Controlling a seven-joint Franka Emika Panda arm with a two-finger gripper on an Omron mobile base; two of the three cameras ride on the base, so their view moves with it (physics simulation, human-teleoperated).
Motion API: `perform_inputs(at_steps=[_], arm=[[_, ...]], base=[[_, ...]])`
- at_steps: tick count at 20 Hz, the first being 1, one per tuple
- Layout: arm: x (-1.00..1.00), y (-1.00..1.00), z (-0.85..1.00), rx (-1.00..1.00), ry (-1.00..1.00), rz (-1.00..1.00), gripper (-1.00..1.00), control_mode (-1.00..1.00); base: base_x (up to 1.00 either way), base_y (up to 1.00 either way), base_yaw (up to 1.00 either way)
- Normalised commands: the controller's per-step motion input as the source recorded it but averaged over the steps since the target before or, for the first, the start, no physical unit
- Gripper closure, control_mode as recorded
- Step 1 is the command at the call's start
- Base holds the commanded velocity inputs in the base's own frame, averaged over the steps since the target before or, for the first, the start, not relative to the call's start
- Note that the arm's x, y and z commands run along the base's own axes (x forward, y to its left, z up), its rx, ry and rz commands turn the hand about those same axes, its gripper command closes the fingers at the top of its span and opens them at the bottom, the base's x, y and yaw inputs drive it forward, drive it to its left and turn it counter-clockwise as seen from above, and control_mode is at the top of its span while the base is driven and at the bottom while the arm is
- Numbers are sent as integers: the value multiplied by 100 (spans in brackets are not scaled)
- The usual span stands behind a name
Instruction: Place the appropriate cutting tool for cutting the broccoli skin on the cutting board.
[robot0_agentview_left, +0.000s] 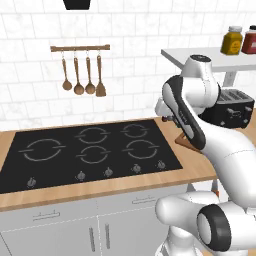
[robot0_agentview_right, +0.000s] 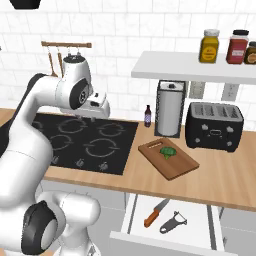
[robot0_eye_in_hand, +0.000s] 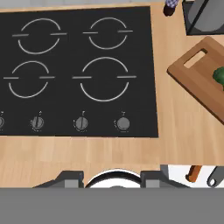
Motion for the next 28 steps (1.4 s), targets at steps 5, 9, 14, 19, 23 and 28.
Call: perform_inputs(at_steps=[5, 9, 14, 19, 23, 28], arm=[[-24, -4, -1, 0, -2, 0, -100, -100], [-45, -69, -24, 8, -5, -8, -100, -100], [-34, -89, -43, 8, 2, -17, -100, -100], [-5, -69, -72, 1, 8, -13, -100, -100], [-24, -66, -63, 2, 1, -13, -100, -100], [-37, -50, -46, 3, 6, -11, -100, -100]], base=[[0, 0, 0], [0, 0, 0], [0, 0, 0], [0, 0, 0], [0, 0, 0], [0, 0, 0]])
